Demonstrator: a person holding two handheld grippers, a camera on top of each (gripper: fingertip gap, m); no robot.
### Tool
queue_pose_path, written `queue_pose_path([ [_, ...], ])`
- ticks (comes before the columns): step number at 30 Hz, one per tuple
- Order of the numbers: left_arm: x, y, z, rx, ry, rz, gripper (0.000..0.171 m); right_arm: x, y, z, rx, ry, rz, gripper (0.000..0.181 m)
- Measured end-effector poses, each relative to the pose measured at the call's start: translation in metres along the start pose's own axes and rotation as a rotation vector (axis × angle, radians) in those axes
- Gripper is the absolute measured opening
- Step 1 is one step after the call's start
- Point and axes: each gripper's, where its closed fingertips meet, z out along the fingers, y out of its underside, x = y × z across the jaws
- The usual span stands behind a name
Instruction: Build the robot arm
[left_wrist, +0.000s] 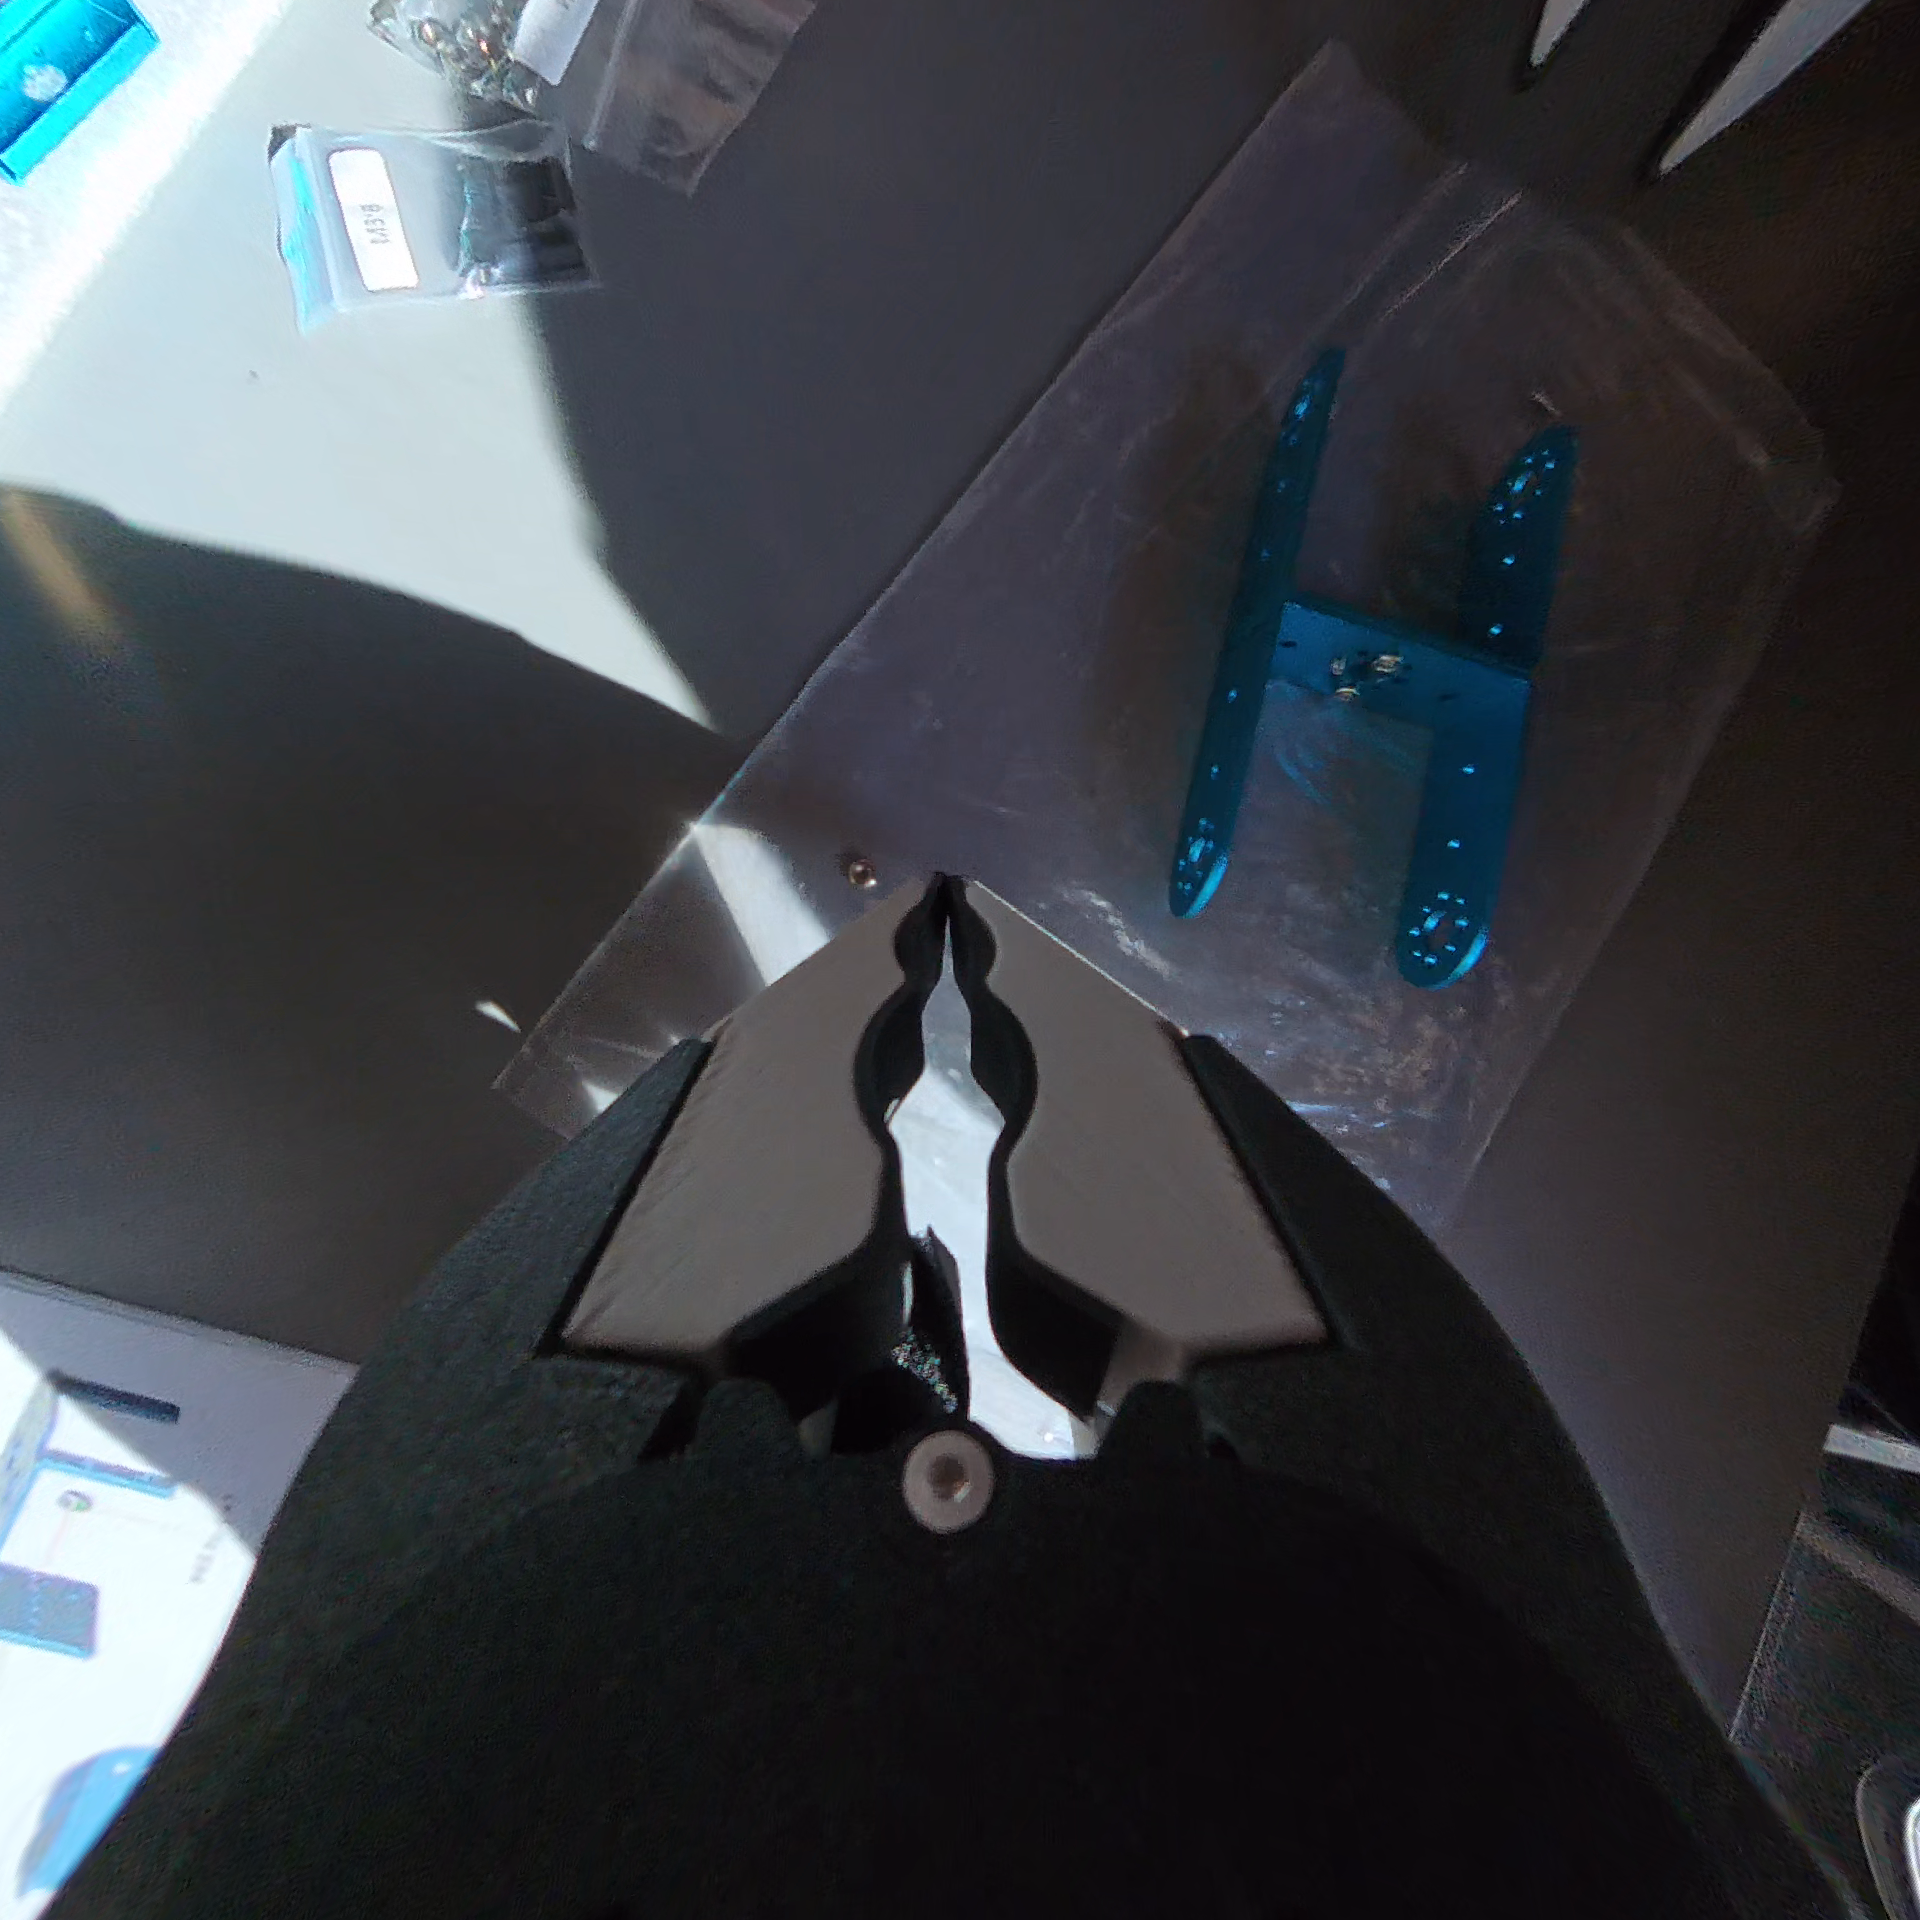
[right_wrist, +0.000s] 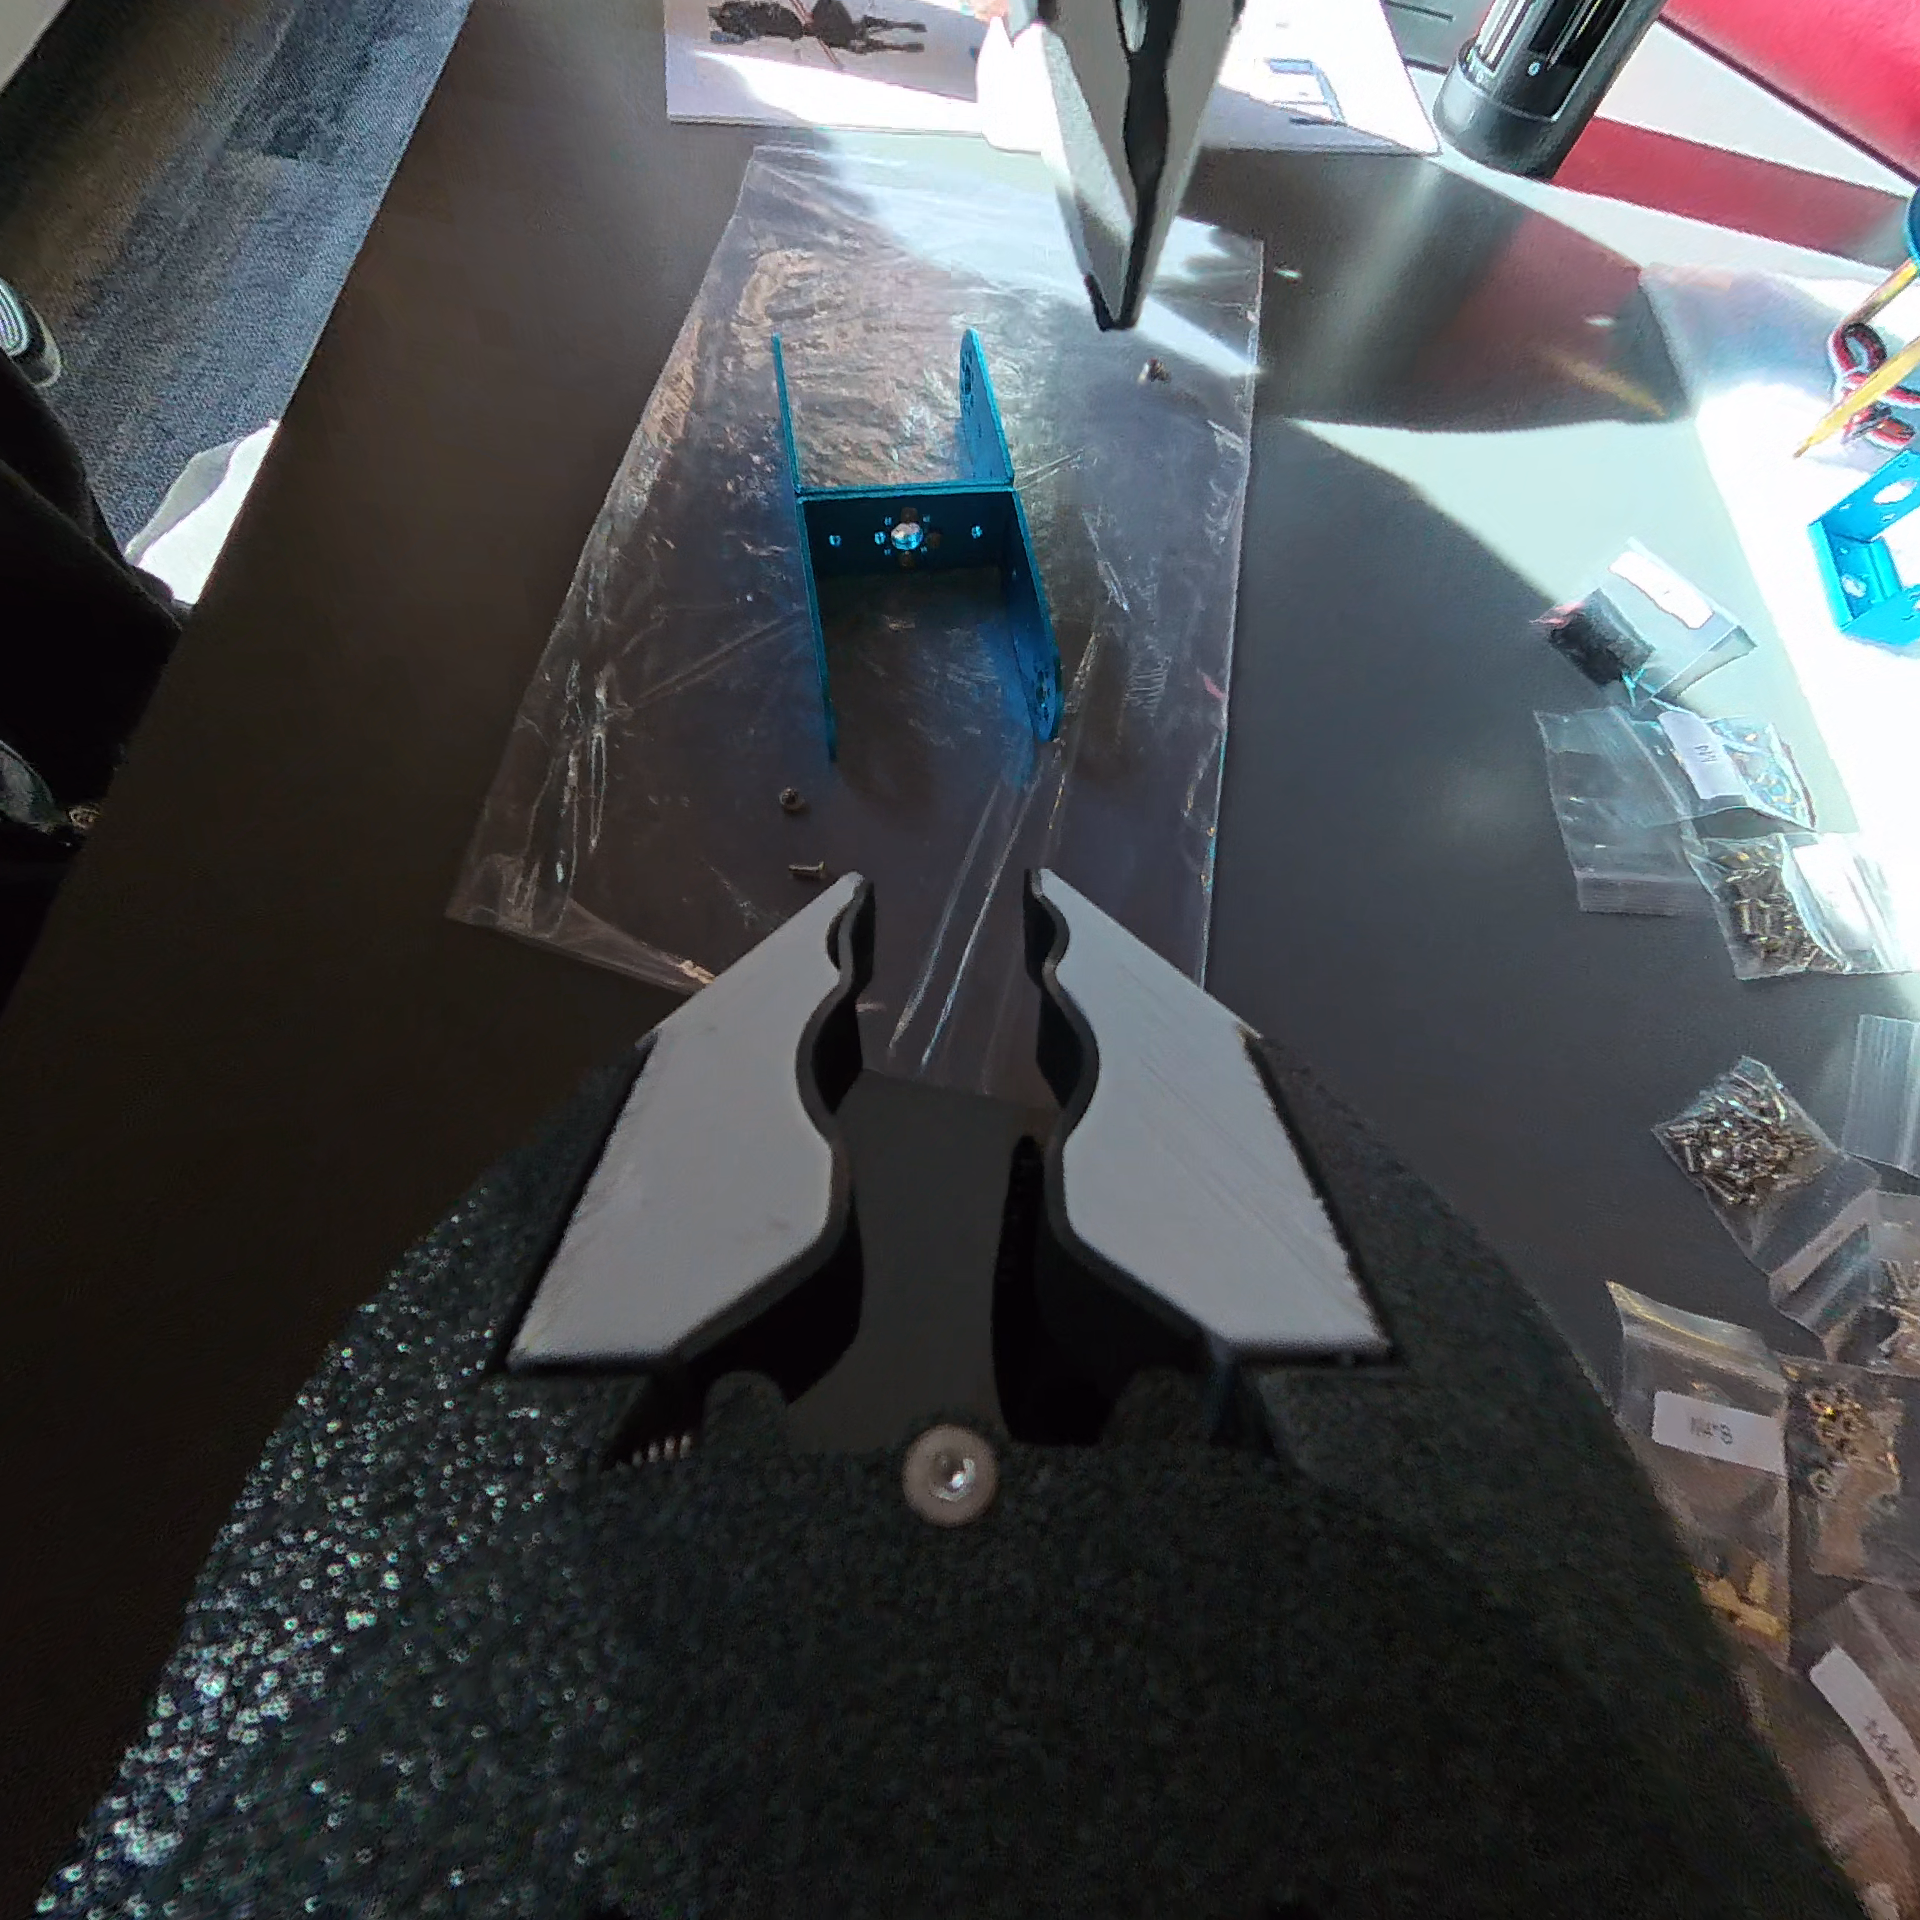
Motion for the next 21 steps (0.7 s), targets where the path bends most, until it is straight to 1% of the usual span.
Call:
queue_pose_path([
  [2, 0.005, 0.002, -0.008, 0.042, -0.023, -0.004, 0.000, 0.001, 0.001, 0.001, 0.000, 0.000, 0.005, 0.027],
  [4, -0.007, 0.005, -0.012, 0.043, -0.120, -0.017, 0.003, 0.001, 0.002, 0.004, -0.004, -0.010, 0.018, 0.028],
  [5, -0.011, 0.007, -0.011, 0.025, -0.144, -0.023, 0.016, 0.001, 0.003, 0.005, -0.007, -0.011, 0.019, 0.028],
  [6, -0.015, 0.007, -0.009, 0.013, -0.152, -0.039, 0.021, 0.001, 0.005, 0.006, -0.012, -0.015, 0.021, 0.027],
  [8, -0.017, 0.003, -0.004, 0.012, -0.134, -0.061, 0.021, 0.000, 0.007, 0.007, -0.023, -0.017, 0.021, 0.027],
  [10, -0.022, 0.001, -0.001, -0.002, -0.136, -0.061, 0.016, -0.001, 0.007, 0.007, -0.028, -0.014, 0.012, 0.027],
  [14, -0.021, -0.002, 0.004, -0.038, -0.112, -0.030, 0.013, 0.000, 0.007, 0.004, -0.030, -0.011, 0.008, 0.027],
  [19, -0.019, 0.003, 0.011, -0.117, -0.097, 0.001, 0.013, -0.002, 0.010, 0.004, -0.040, -0.020, 0.009, 0.027],
  [21, -0.019, 0.003, 0.013, -0.126, -0.093, 0.007, 0.011, -0.003, 0.012, 0.005, -0.051, -0.024, 0.002, 0.027],
])
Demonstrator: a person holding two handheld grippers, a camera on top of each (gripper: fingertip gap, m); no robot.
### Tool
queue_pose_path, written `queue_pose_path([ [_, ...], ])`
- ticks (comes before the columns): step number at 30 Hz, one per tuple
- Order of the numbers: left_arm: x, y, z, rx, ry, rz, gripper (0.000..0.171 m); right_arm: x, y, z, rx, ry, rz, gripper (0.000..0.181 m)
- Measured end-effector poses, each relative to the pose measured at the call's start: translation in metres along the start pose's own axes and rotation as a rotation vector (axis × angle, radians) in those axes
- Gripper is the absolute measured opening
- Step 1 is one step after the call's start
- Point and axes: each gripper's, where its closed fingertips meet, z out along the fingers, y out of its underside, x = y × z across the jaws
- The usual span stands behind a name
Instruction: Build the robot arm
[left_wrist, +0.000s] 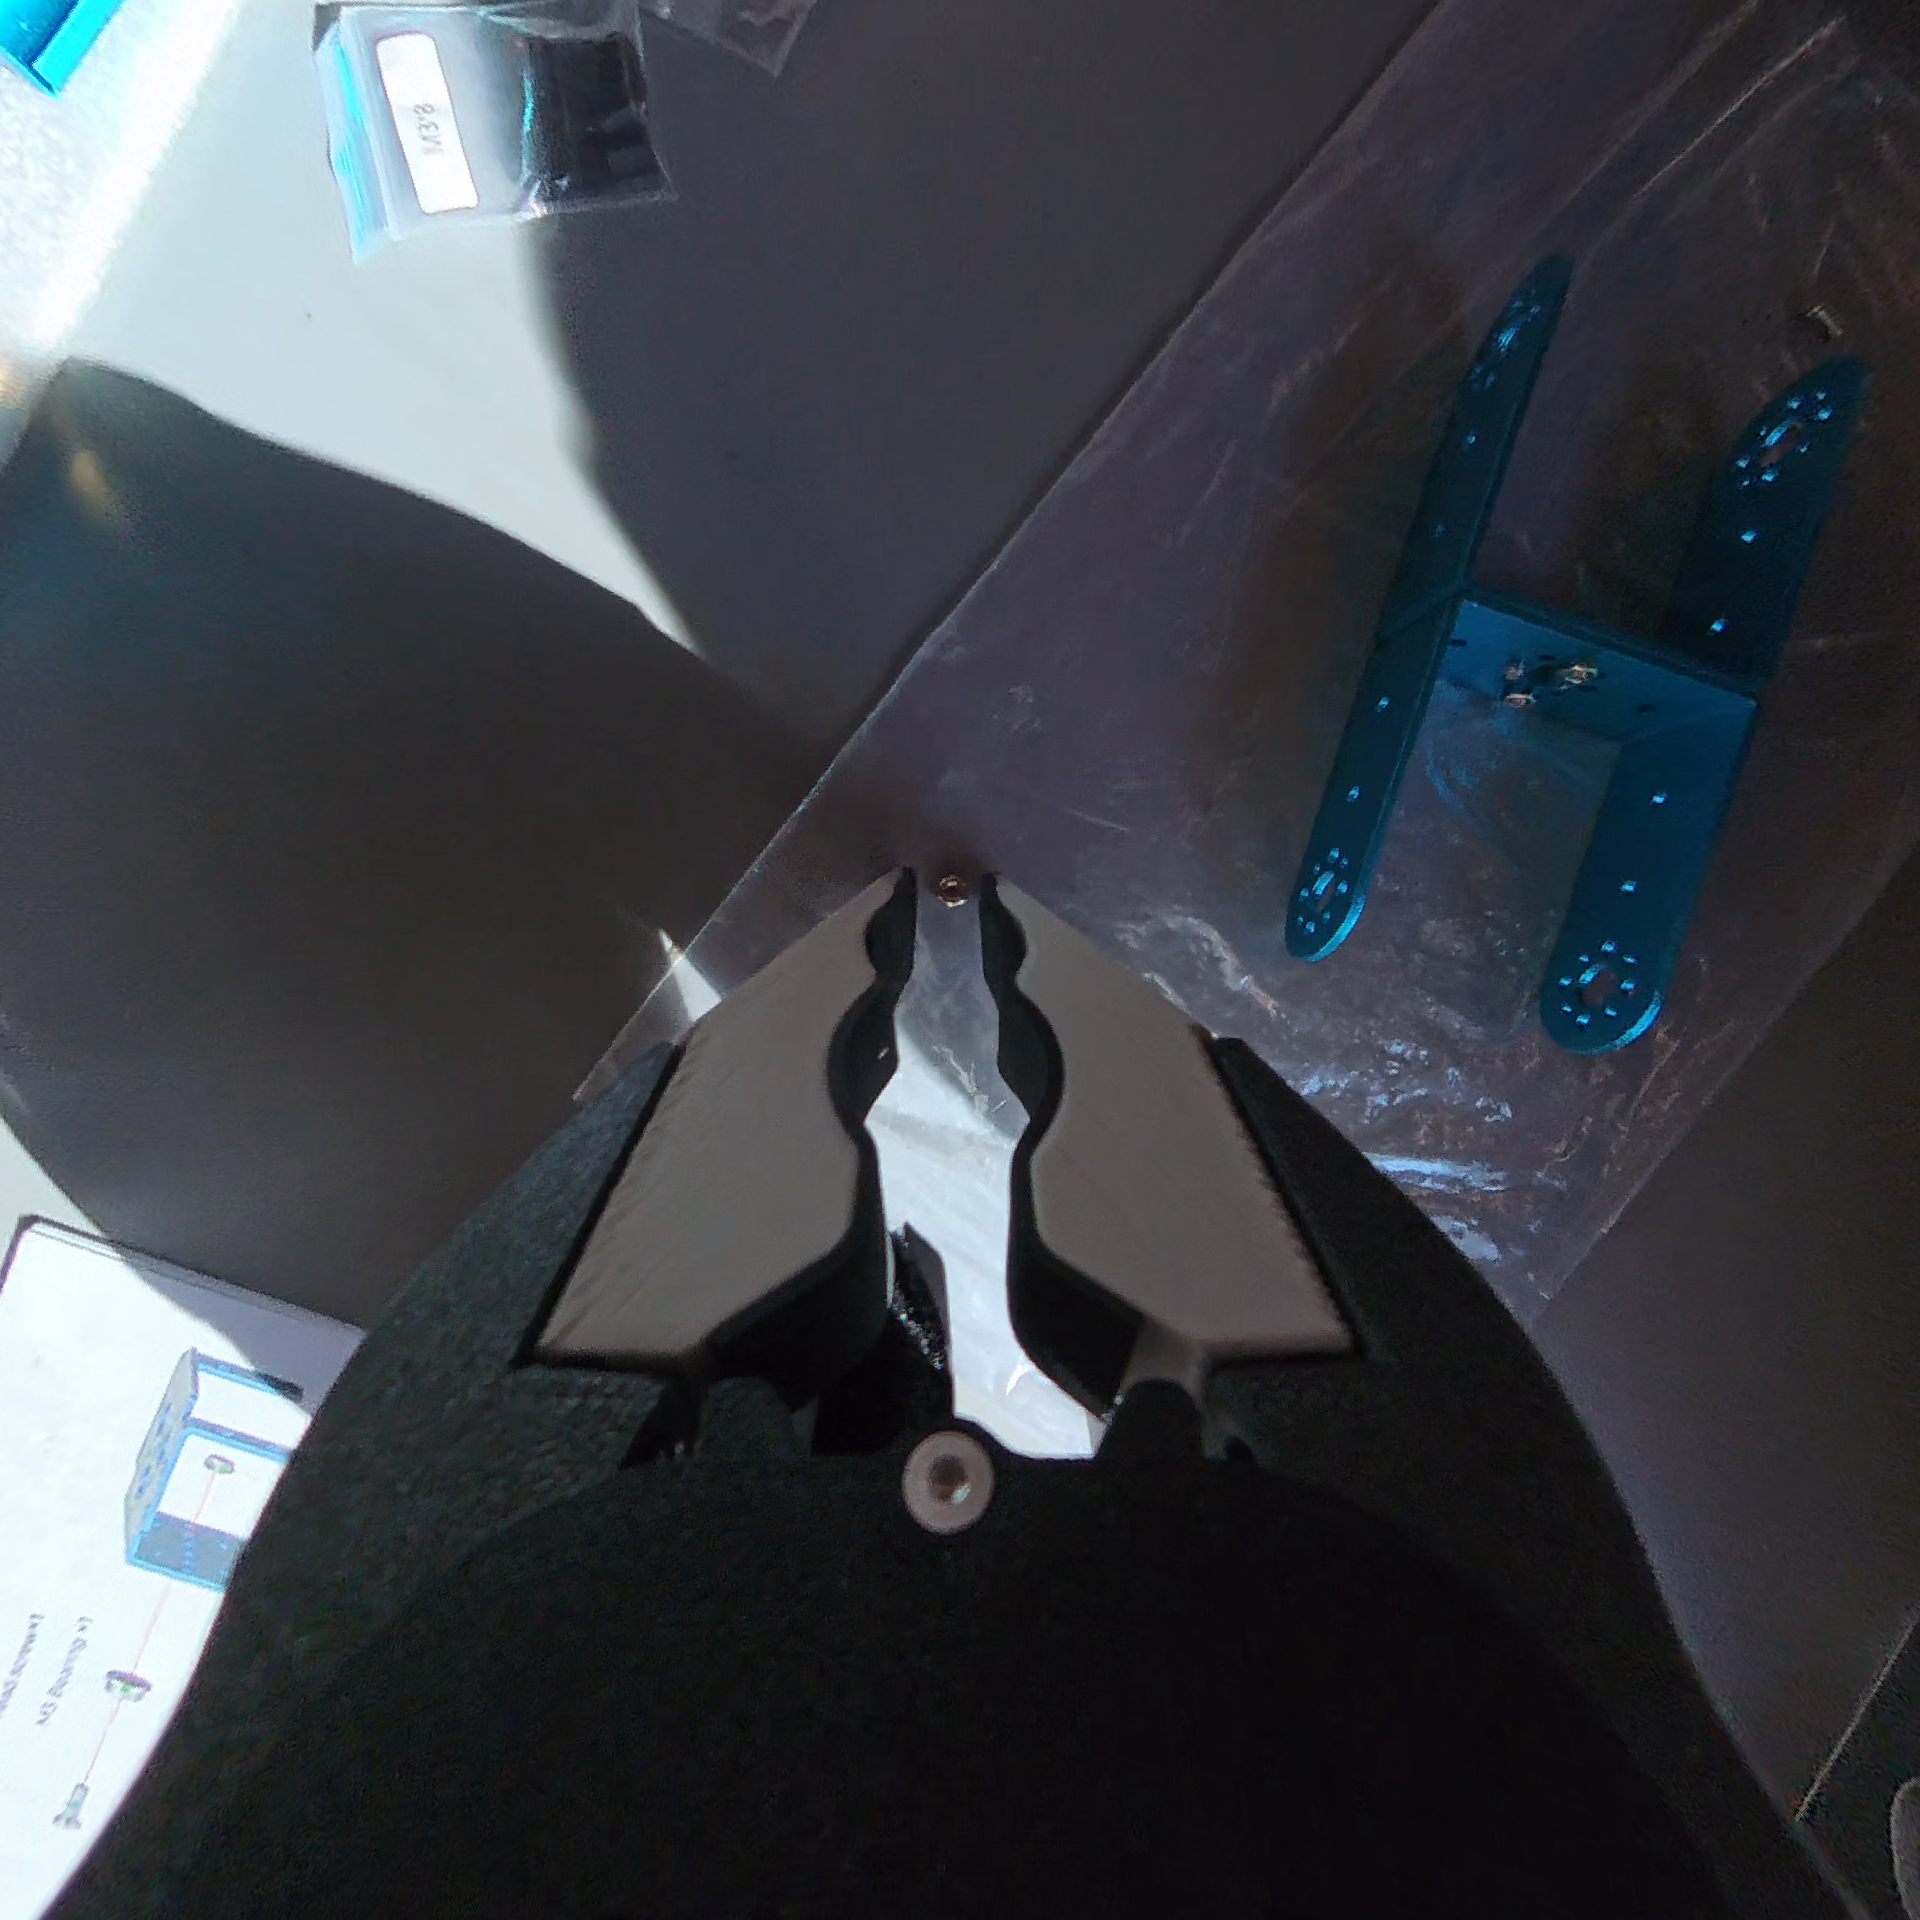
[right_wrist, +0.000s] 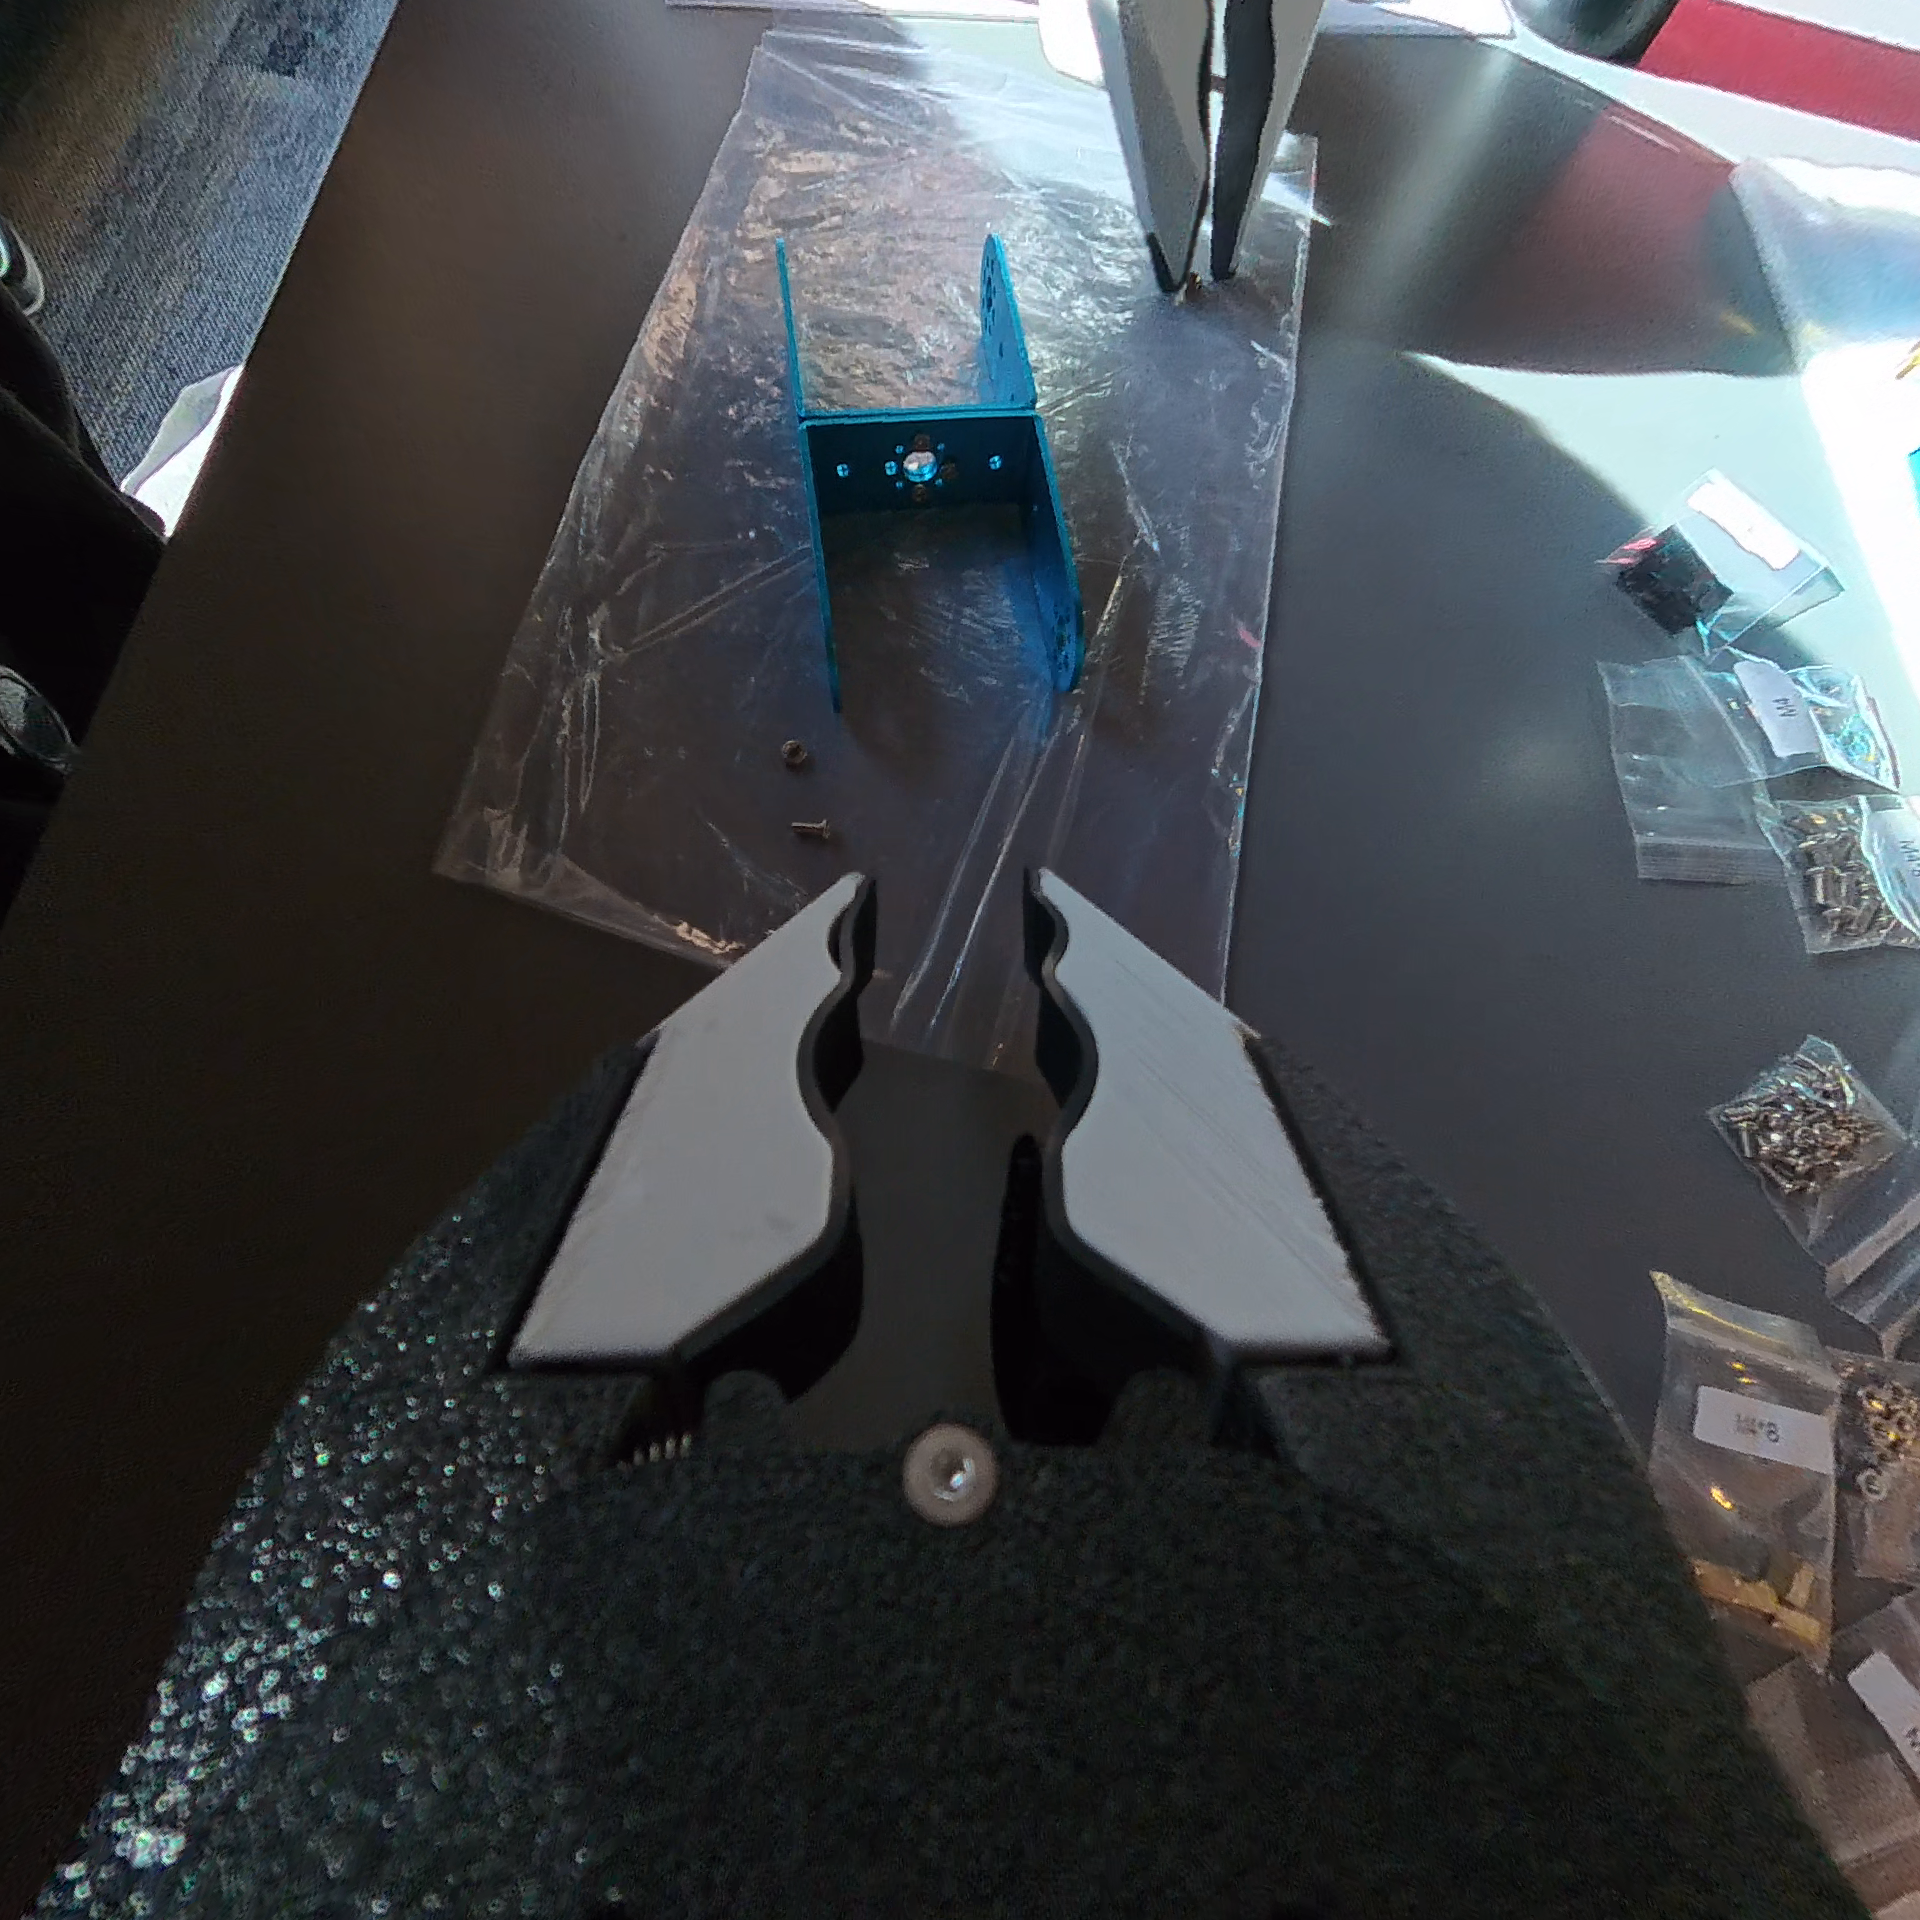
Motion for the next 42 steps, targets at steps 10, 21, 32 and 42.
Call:
queue_pose_path([
  [10, 0.000, -0.001, -0.002, 0.047, 0.044, 0.015, 0.004, -0.002, 0.000, -0.001, -0.001, -0.008, -0.004, 0.027],
  [21, 0.072, 0.055, -0.038, 0.078, 0.007, 0.012, 0.001, -0.003, -0.004, -0.001, 0.012, -0.024, 0.007, 0.027],
  [32, 0.082, 0.063, -0.045, -0.046, -0.040, 0.053, 0.007, -0.007, -0.002, -0.001, -0.010, -0.028, -0.007, 0.027],
  [42, 0.078, 0.060, -0.070, 0.197, -0.260, -0.120, 0.007, -0.009, -0.009, 0.002, 0.014, -0.034, 0.010, 0.034],
])
